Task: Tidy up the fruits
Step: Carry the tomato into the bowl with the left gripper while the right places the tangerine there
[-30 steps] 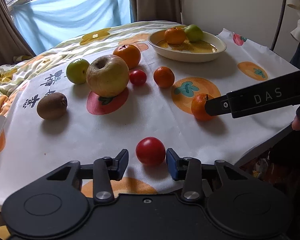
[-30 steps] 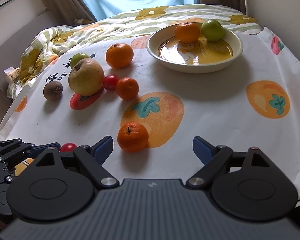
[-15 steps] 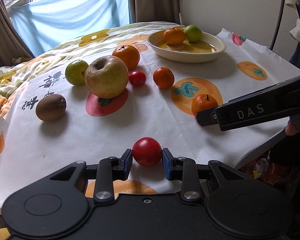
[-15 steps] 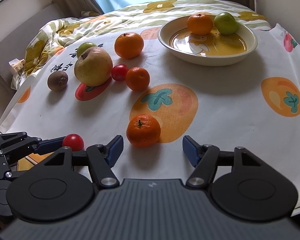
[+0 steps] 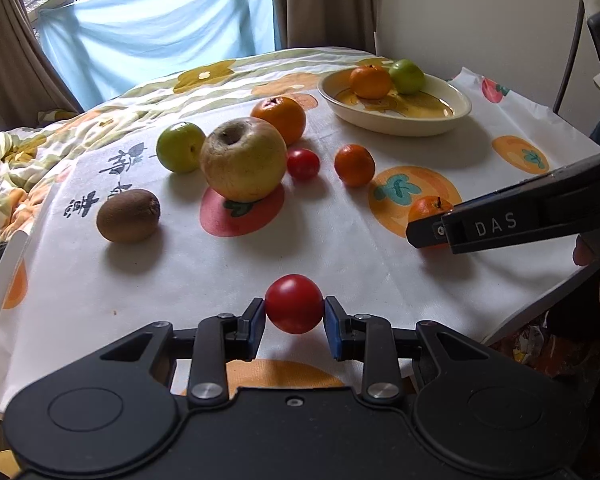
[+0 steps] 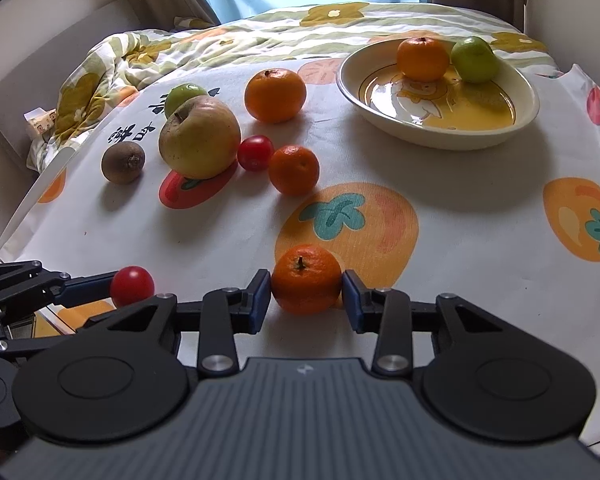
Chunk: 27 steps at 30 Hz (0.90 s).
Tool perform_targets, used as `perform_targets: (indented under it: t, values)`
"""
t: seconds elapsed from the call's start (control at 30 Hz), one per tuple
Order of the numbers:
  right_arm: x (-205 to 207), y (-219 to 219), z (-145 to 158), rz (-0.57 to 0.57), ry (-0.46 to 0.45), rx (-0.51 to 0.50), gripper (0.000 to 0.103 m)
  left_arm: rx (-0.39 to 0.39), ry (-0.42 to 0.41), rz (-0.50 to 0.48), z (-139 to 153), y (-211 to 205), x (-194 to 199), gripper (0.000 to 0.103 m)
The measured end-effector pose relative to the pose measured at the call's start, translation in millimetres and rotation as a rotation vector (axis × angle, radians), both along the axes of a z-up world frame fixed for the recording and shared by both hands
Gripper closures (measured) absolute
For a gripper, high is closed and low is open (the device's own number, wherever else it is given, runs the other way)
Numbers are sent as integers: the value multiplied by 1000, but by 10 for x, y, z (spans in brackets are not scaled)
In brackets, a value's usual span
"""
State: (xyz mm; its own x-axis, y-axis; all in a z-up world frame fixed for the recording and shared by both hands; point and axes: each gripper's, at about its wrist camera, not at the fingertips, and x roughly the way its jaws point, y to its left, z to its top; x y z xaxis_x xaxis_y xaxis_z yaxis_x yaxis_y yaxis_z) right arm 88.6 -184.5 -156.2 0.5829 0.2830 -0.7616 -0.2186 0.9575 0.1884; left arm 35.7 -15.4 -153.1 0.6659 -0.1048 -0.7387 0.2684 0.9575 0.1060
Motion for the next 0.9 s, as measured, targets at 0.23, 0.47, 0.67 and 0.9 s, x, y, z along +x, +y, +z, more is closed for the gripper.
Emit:
perform_targets:
  t: [0.23,0.47,0.67,0.9]
  values:
    - [-23,-35,214,-22,-21,22,50,-35,-32,10,294,31,-4,68]
    - [-55,-177,622,-66,-46,25,50,-55,-98,-12,751,-56,40,68]
    - [45,-410,935,-118,-91,7,50,-61,-149,-68,1026,-205,207,68]
    - [345,-782,1103,-165,-127,-2,50,-79,-159,-112,1151,-499,627,68]
